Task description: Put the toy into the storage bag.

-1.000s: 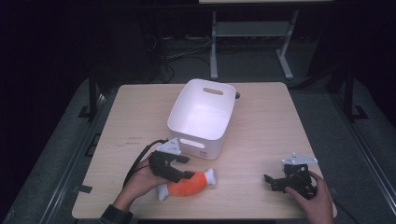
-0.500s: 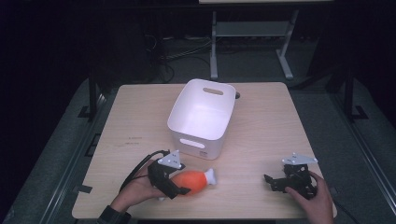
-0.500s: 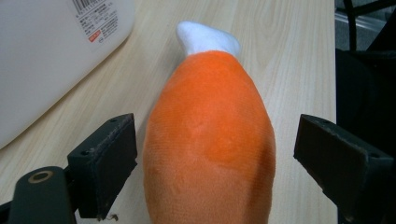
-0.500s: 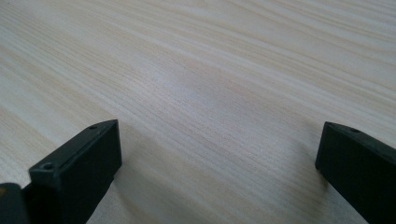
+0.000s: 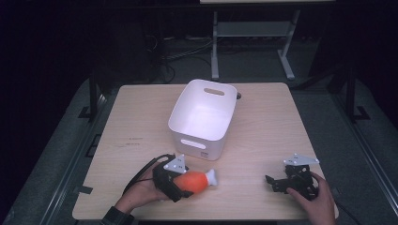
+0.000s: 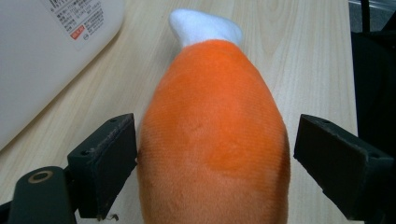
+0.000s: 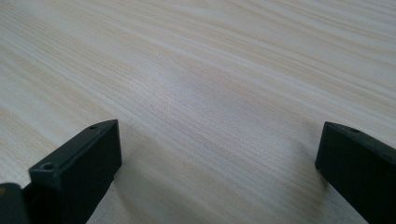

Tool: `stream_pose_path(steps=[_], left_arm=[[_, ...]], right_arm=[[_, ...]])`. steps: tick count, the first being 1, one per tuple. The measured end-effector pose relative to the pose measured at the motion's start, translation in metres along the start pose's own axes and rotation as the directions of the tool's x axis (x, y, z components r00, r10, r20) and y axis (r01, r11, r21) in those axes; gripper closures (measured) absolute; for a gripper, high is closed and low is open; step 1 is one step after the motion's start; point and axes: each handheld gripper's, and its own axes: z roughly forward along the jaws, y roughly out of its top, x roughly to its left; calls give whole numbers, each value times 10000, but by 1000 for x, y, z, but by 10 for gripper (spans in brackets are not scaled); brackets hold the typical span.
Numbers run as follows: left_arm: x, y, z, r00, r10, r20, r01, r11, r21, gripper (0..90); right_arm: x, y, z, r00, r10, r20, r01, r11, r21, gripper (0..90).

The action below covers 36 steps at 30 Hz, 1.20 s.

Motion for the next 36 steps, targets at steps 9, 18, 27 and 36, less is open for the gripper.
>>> stream_pose_path(steps=[9, 18, 27, 36], left_arm=[[0, -3, 9, 9999, 117, 20, -118, 9994, 313, 125], [-1, -4, 15, 9994, 315, -115, -309, 9981, 528, 125], [-2, -3, 18, 9987, 451, -254, -430, 9961, 774, 128], [-1, -3, 15, 9995, 267, -166, -254, 9970, 734, 156]], right_arm=[[0, 0, 0, 10000, 1, 0, -1, 10000, 1, 0], [0, 0, 0, 10000, 5, 1, -5, 10000, 1, 0], [0, 0, 0, 10000, 0, 0, 0, 10000, 1, 0], [0, 0, 0, 10000, 2, 1, -2, 10000, 0, 0]])
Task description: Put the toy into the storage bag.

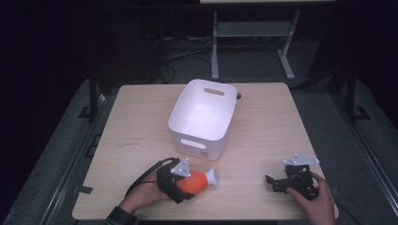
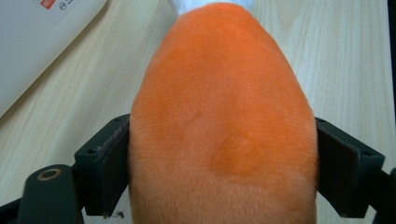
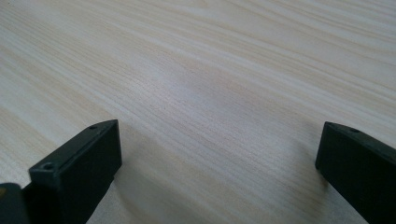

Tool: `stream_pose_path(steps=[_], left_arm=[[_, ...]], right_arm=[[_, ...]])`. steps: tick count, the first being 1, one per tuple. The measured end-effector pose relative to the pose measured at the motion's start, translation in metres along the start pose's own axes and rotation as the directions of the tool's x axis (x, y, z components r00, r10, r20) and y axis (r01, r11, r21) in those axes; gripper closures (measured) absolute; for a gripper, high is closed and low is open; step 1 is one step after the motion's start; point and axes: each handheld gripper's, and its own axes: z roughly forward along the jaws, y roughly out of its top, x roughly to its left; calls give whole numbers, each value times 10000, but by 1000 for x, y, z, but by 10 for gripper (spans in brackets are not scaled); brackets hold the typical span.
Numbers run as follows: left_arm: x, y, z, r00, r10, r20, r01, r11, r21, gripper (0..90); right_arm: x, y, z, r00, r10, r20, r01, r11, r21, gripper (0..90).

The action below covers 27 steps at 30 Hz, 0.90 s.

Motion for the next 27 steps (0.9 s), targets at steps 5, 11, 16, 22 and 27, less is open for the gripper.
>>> stream_pose_path(steps=[5, 11, 16, 22, 27], left_arm=[[0, -1, -3, 9999, -133, 93, 135, 9997, -200, 158], [0, 2, -12, 9998, -70, 194, 76, 9994, -351, 159], [-3, 6, -20, 9996, 30, 288, -12, 9980, -637, 159], [-3, 11, -30, 9989, -22, 461, 66, 9954, -960, 160], [-2, 14, -37, 9991, -26, 412, 69, 9945, -1042, 160]], right_arm=[[0, 0, 0, 10000, 5, -1, -5, 10000, -1, 0], [0, 0, 0, 10000, 0, -1, 0, 10000, 0, 0], [0, 0, 0, 10000, -3, 1, 3, 10000, 2, 0], [0, 0, 0, 10000, -4, 1, 4, 10000, 2, 0], [0, 0, 0, 10000, 6, 0, -6, 10000, 1, 0]])
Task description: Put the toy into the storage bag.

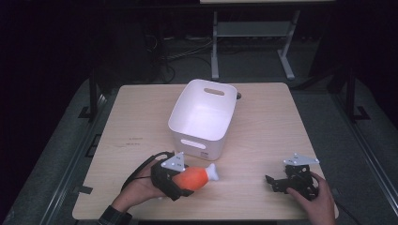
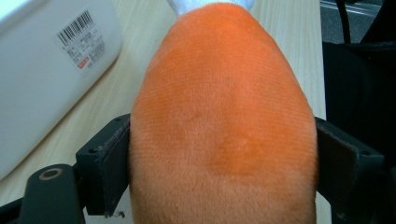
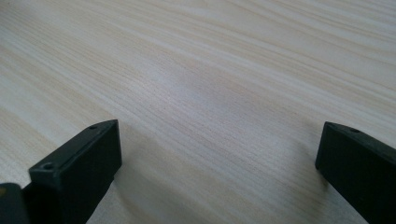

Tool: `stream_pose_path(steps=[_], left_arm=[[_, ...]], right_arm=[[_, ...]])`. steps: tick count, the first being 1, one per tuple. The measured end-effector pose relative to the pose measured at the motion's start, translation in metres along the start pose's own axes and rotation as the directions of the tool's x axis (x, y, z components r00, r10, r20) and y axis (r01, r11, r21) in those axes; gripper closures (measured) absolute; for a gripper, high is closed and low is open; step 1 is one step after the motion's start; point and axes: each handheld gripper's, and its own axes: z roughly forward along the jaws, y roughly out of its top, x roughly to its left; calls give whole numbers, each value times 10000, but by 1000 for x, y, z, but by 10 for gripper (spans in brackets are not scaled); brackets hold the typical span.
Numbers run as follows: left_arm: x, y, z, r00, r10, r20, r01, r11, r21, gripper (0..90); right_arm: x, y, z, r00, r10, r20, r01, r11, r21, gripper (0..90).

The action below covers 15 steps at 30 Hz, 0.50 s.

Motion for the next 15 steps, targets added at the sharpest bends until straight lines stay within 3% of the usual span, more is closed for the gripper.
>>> stream_pose_path(steps=[15], left_arm=[[3, 13, -14, 9998, -84, 157, 89, 9996, -276, 160]], right_arm=[[0, 0, 0, 10000, -6, 1, 6, 10000, 1, 0]])
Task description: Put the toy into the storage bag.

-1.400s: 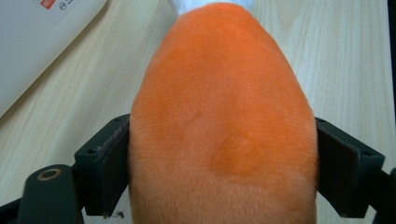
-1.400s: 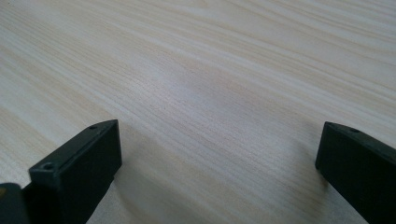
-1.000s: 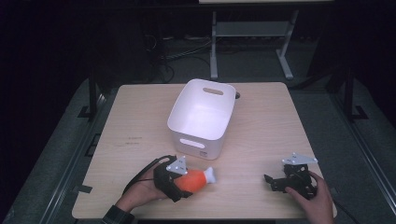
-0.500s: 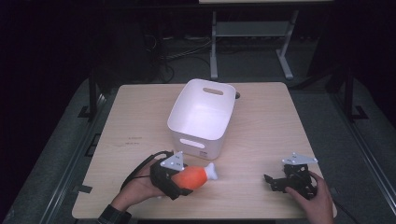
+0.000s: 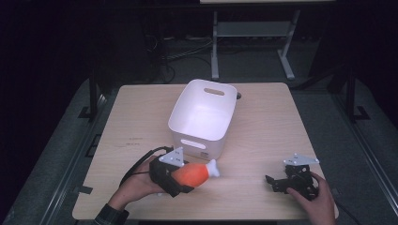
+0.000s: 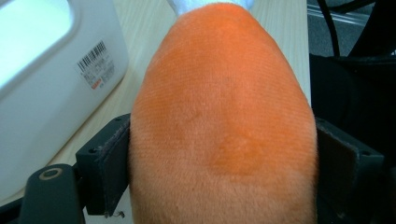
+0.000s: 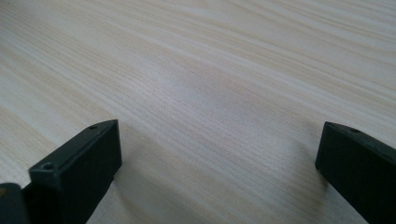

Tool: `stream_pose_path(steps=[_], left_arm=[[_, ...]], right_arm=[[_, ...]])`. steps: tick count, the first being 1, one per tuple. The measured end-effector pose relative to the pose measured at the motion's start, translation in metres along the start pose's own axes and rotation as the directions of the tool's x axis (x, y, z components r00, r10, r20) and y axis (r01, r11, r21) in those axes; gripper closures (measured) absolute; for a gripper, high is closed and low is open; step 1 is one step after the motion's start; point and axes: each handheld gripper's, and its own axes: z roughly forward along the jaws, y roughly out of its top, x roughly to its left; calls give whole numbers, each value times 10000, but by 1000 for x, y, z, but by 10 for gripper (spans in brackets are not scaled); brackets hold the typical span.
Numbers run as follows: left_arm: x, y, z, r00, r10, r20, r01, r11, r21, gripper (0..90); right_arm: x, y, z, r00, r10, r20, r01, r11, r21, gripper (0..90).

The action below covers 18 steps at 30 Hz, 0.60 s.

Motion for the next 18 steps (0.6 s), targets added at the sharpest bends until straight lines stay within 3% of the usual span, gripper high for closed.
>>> stream_pose_path(steps=[18], left_arm=[[4, 24, -20, 9996, 163, 212, -158, 9997, -205, 159]], right_arm=[[0, 0, 0, 10000, 0, -2, 0, 10000, -1, 0]])
